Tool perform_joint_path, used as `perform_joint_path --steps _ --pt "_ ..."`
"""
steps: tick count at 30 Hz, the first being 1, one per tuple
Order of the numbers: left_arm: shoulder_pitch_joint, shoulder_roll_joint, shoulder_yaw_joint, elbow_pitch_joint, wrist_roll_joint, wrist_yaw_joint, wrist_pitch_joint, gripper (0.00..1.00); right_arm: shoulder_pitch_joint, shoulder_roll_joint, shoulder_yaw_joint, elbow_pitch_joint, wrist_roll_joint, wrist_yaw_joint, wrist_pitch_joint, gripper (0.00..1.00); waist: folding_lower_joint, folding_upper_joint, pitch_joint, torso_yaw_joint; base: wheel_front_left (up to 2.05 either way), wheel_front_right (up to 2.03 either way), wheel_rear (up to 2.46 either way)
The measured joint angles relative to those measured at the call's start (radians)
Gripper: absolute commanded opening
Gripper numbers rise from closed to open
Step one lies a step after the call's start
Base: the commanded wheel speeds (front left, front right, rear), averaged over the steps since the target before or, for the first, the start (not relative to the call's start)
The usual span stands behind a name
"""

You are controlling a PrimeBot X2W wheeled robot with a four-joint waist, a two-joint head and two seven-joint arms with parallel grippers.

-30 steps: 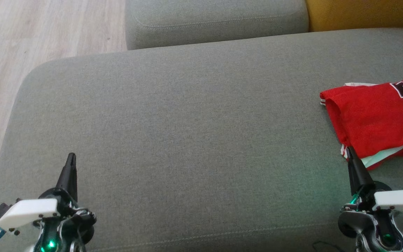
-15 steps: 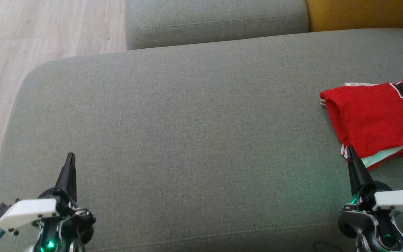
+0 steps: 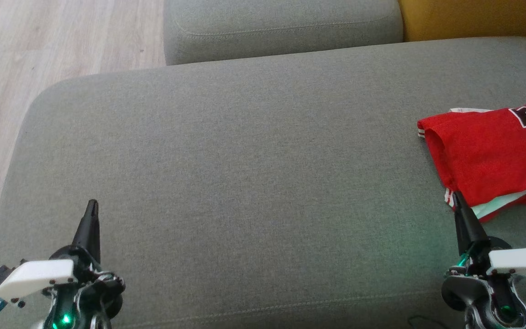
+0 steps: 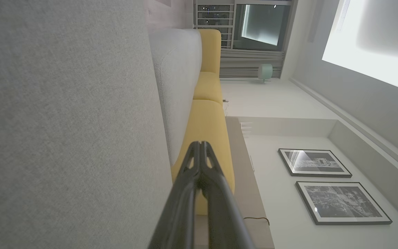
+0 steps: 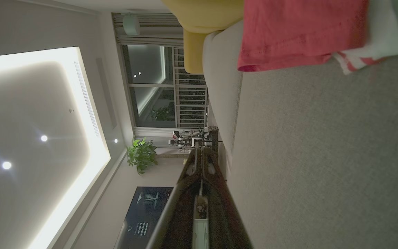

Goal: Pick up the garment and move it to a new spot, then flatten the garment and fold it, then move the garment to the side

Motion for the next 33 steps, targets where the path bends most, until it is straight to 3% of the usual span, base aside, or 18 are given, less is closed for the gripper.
perform_joint_path --steps 33 --pt "0.0 -0.005 0.008 0.0 0.002 0.0 0.011 0.0 0.0 0.0 -0.001 0.0 0.0 0.0 0.0 0.0 0.0 0.0 0.0 0.0 0.0 0.0 0.0"
